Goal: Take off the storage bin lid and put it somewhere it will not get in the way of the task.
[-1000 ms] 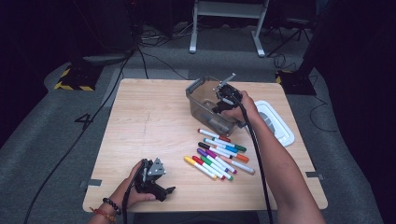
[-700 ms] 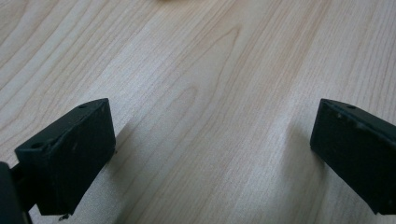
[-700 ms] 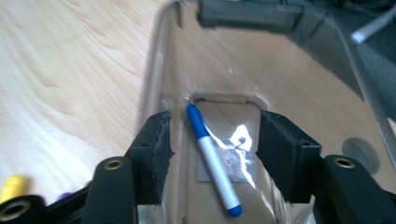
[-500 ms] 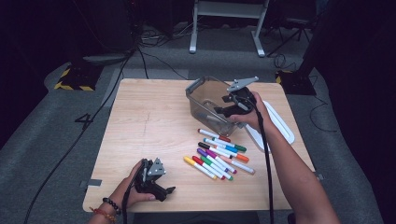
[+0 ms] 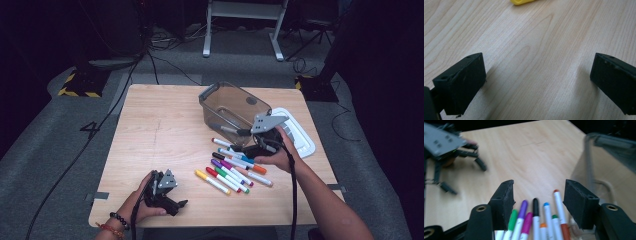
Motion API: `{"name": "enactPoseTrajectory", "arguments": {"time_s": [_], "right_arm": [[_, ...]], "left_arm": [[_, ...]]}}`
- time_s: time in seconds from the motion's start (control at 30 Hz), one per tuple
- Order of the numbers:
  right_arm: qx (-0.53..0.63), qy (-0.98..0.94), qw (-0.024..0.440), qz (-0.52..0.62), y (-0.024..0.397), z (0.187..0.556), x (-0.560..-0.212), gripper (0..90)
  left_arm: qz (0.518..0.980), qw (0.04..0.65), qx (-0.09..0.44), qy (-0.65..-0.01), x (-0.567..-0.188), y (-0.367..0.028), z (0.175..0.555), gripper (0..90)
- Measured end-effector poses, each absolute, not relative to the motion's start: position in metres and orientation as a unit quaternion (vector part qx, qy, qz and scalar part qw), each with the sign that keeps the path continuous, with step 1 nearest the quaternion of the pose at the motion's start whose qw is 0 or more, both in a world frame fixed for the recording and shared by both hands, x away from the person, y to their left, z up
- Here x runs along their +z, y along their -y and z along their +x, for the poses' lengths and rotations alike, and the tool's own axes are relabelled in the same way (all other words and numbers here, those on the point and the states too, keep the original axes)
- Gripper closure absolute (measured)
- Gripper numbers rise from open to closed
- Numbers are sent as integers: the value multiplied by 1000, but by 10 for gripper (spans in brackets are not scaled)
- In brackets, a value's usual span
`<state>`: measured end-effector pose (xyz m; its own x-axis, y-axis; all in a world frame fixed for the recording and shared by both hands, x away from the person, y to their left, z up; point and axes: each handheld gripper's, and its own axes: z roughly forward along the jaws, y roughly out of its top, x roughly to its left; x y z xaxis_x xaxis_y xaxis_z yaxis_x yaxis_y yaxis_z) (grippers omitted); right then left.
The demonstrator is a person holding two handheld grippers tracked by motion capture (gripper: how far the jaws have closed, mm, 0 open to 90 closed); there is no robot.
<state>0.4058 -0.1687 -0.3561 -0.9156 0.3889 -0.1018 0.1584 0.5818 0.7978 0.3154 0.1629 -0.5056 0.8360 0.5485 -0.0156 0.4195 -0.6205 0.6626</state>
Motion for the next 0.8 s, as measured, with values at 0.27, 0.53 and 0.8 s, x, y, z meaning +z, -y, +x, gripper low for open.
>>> {"name": "enactPoseTrajectory", "arguments": {"time_s": [0.27,0.53,0.8], "right_arm": [[419,-893,102,133,157,374,-394,443],[395,-910,70,106,132,360,-438,461],[372,-923,43,83,112,355,-462,464]], "left_arm": [[895,342,94,-271,-506,-163,315,5],[895,342,95,-272,-506,-164,315,5],[894,341,95,-273,-506,-165,314,5]]}}
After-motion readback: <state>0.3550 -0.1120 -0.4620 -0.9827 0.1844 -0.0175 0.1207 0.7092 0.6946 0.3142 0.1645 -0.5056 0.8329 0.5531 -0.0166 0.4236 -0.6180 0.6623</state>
